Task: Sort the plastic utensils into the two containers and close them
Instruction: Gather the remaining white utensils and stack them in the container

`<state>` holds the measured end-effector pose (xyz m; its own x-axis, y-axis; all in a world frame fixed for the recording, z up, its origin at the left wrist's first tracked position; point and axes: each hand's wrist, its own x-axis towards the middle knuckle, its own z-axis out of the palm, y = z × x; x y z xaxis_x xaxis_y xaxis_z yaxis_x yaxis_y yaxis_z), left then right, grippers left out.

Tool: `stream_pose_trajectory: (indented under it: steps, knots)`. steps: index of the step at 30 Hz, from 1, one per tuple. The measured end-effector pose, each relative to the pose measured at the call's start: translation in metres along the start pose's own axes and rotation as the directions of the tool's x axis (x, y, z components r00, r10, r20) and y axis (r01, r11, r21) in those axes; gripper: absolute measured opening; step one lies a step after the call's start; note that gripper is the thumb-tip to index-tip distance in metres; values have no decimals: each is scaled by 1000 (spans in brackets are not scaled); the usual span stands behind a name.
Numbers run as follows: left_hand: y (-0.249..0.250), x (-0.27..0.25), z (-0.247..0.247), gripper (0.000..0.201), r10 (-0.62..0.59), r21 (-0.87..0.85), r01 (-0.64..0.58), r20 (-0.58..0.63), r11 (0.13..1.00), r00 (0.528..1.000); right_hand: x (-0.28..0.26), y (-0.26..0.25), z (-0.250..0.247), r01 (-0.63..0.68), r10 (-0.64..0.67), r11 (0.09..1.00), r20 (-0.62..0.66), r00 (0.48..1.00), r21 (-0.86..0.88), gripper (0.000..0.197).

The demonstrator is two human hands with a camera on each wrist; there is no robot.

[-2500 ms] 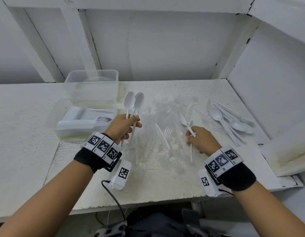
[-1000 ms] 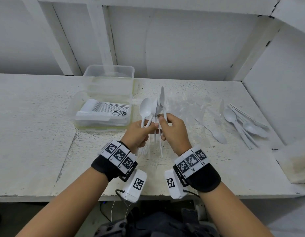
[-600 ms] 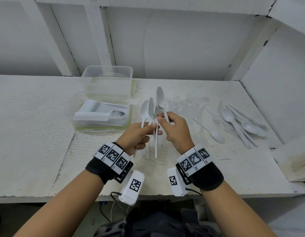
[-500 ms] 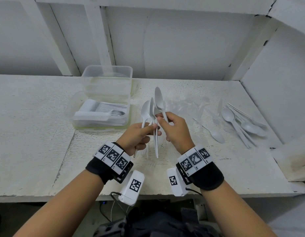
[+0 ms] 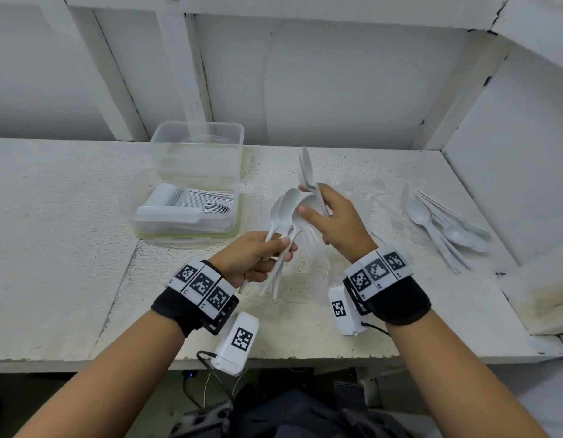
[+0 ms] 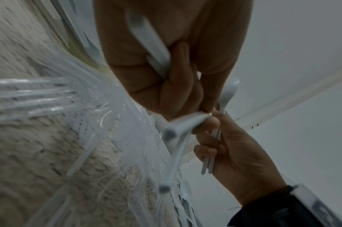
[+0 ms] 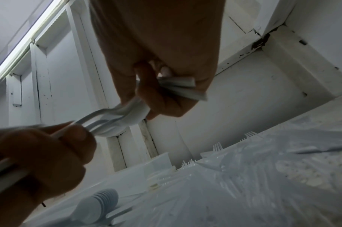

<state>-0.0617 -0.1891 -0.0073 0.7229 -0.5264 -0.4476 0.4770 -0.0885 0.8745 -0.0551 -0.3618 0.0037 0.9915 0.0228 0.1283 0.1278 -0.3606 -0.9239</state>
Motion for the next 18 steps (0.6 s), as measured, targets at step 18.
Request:
stream_pose_trajectory:
  steps: [18]
  knots:
    - [8,0,1,37,-77,305,74,-4,949,997,-2,-9,-1,35,-25,997,141,990,-74,17]
